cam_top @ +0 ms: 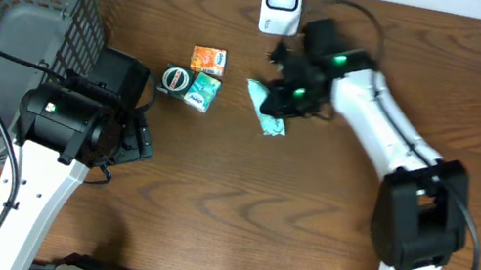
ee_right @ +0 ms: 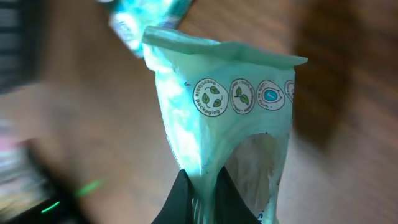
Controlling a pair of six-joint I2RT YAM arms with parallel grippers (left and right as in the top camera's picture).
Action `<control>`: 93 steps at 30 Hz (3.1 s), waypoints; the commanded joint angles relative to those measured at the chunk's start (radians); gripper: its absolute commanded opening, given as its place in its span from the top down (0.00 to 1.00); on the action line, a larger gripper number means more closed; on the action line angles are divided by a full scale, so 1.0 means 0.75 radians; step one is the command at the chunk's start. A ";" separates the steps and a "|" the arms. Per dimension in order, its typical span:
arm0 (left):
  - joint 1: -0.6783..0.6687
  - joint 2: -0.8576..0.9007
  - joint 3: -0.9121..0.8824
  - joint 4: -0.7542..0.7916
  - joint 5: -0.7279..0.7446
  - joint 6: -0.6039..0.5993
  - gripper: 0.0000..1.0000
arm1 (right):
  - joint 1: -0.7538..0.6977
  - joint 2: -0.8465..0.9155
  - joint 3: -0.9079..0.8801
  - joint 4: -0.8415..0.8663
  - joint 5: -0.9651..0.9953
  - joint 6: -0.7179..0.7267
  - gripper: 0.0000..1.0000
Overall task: Scan the item barcode
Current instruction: 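Lower the green wipe pack onto the table and release it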
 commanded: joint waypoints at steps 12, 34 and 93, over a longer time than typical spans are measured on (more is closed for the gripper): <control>0.007 -0.003 0.001 -0.005 0.007 -0.017 0.02 | -0.423 -0.004 -0.480 0.176 -0.660 -0.067 0.93; 0.007 -0.003 0.001 -0.005 0.007 -0.017 0.02 | -0.616 -0.004 -0.230 -0.201 0.210 -0.037 0.56; 0.007 -0.003 0.001 -0.005 0.007 -0.017 0.02 | -0.318 -0.011 -0.178 -0.305 0.289 0.008 0.21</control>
